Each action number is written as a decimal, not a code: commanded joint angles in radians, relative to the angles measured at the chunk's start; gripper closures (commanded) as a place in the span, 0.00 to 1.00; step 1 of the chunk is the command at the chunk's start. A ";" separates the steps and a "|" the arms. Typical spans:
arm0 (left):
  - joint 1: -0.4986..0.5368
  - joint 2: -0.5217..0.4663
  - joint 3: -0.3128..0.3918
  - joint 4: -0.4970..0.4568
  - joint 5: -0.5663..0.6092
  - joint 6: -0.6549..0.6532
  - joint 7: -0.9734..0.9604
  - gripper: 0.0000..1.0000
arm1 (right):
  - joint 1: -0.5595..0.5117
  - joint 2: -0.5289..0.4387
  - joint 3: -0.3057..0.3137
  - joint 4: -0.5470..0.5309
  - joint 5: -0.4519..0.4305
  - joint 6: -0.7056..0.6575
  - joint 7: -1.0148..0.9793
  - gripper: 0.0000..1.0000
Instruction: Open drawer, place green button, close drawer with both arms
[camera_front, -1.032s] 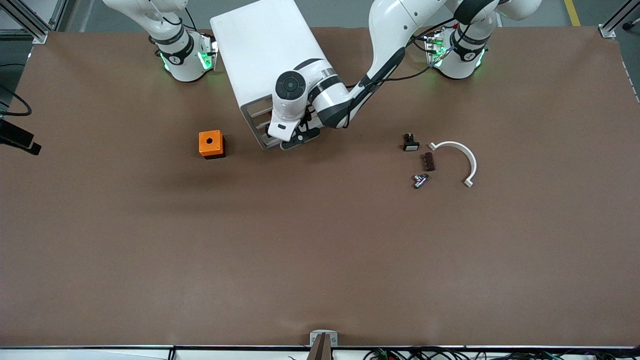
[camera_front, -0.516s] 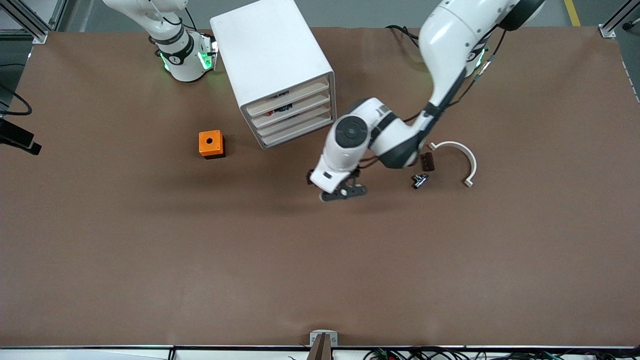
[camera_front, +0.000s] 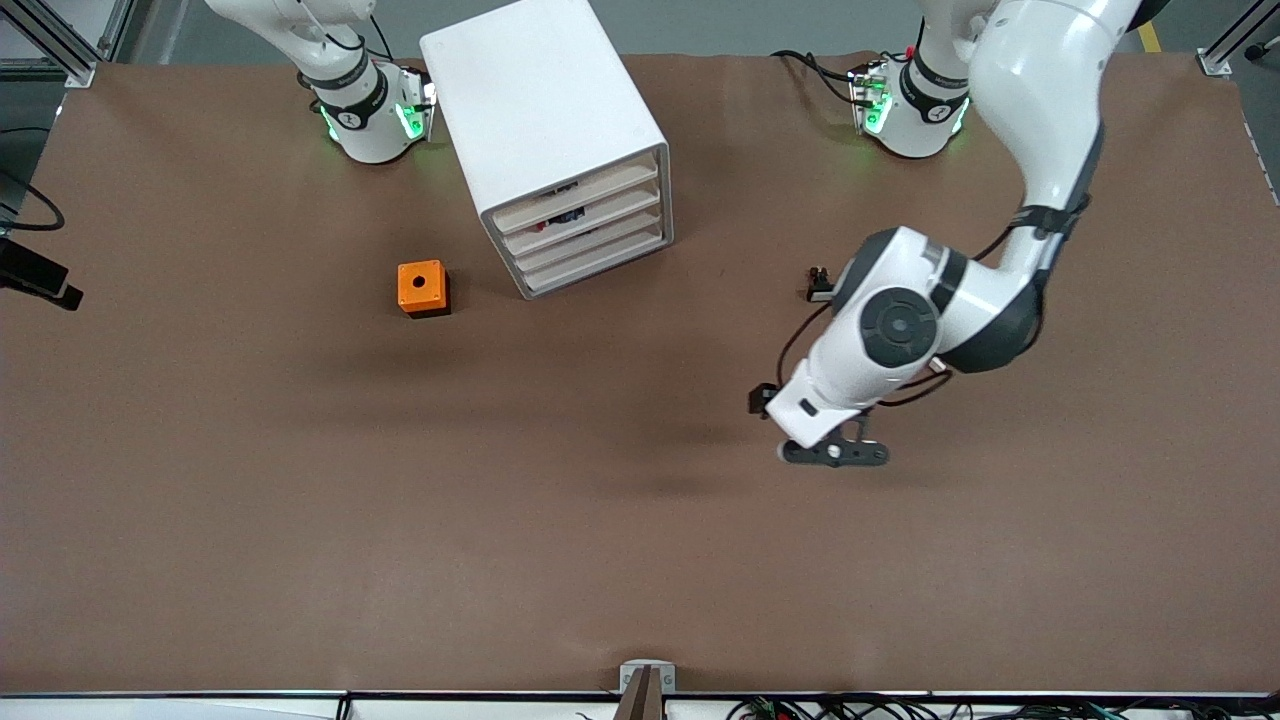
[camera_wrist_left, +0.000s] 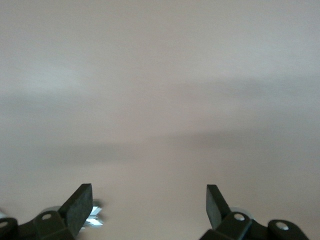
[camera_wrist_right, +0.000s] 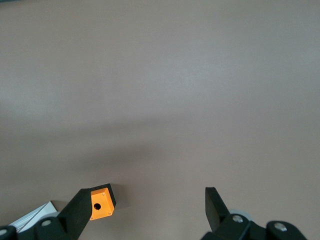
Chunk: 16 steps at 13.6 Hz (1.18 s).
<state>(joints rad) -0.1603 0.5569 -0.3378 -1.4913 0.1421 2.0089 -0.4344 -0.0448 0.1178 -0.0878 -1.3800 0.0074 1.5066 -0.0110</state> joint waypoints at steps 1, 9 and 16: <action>0.088 -0.107 -0.013 -0.020 0.024 -0.091 0.139 0.00 | 0.005 0.000 0.005 0.009 -0.014 0.000 0.003 0.00; 0.255 -0.348 0.044 -0.015 -0.036 -0.307 0.387 0.00 | 0.005 0.000 0.005 0.010 -0.014 0.001 0.003 0.00; 0.137 -0.508 0.247 -0.009 -0.172 -0.461 0.341 0.00 | 0.005 0.000 0.005 0.010 -0.014 0.000 0.003 0.00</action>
<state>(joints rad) -0.0002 0.0881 -0.1155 -1.4864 0.0150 1.5827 -0.0557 -0.0433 0.1178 -0.0849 -1.3793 0.0074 1.5088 -0.0110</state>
